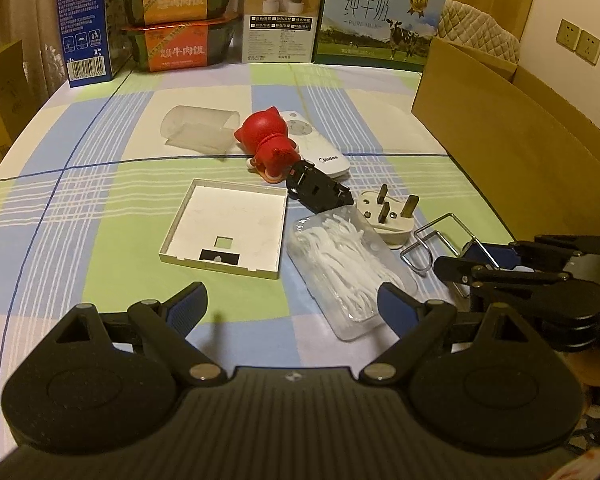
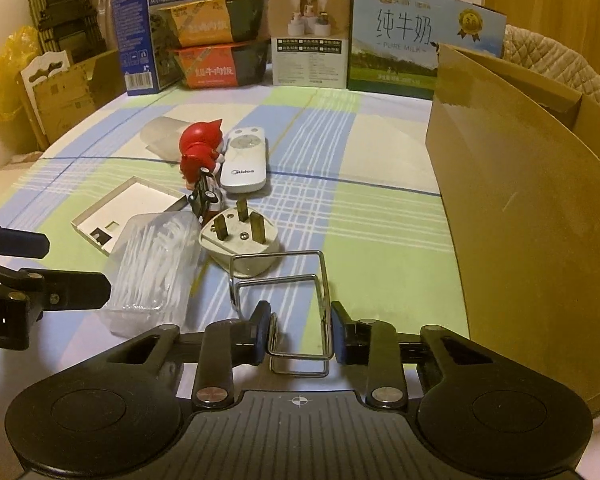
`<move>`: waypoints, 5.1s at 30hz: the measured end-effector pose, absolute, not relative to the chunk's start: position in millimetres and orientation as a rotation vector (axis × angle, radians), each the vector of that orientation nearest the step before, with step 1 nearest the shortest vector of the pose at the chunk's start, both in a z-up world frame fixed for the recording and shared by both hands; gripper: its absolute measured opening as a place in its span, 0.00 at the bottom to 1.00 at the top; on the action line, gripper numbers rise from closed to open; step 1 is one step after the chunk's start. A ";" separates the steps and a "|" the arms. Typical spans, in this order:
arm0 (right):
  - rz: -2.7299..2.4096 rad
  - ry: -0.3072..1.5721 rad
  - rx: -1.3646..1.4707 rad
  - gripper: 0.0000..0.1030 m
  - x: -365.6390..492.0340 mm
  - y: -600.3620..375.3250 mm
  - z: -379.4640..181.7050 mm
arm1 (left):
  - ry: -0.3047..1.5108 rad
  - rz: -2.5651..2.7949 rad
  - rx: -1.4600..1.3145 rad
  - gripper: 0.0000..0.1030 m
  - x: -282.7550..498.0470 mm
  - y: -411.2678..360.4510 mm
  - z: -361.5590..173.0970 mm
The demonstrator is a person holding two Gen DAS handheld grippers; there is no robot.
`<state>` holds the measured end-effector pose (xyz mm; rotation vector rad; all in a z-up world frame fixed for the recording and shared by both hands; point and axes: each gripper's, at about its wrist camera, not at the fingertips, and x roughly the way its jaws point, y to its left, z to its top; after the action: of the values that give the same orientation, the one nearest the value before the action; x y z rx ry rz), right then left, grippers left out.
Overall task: Organize rigid objects
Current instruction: 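Grasp the wire metal holder with the right tool while the left tool grasps the floss-pick box, then release the floss-pick box into the cardboard box while the right tool drops the wire holder in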
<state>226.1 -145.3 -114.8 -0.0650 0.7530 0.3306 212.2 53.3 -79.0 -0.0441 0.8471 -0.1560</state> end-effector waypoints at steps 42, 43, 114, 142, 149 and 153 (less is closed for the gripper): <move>0.316 0.785 -0.023 0.27 211.4 -156.8 -112.3 | 0.881 -0.210 0.021 0.50 209.1 30.7 -90.5; 0.317 0.782 -0.031 0.28 211.8 -156.2 -112.8 | 0.880 -0.211 0.021 0.52 209.3 30.2 -90.7; 0.181 0.471 0.020 0.27 169.1 -270.7 66.2 | 0.662 -0.327 0.032 0.49 183.0 -74.9 62.6; -0.004 0.594 0.131 0.27 210.5 -403.3 5.1 | 0.722 -0.480 0.095 0.57 248.1 -203.8 29.5; -0.002 0.599 0.124 0.27 207.9 -399.6 3.4 | 0.692 -0.441 0.078 0.57 243.9 -181.3 42.3; 0.004 0.605 0.116 0.27 206.3 -393.8 1.9 | 0.686 -0.424 0.068 0.57 240.6 -169.5 45.5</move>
<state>206.3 -393.8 1.9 0.1165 0.6053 0.0039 240.6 -169.5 45.5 0.0676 0.6859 -0.4243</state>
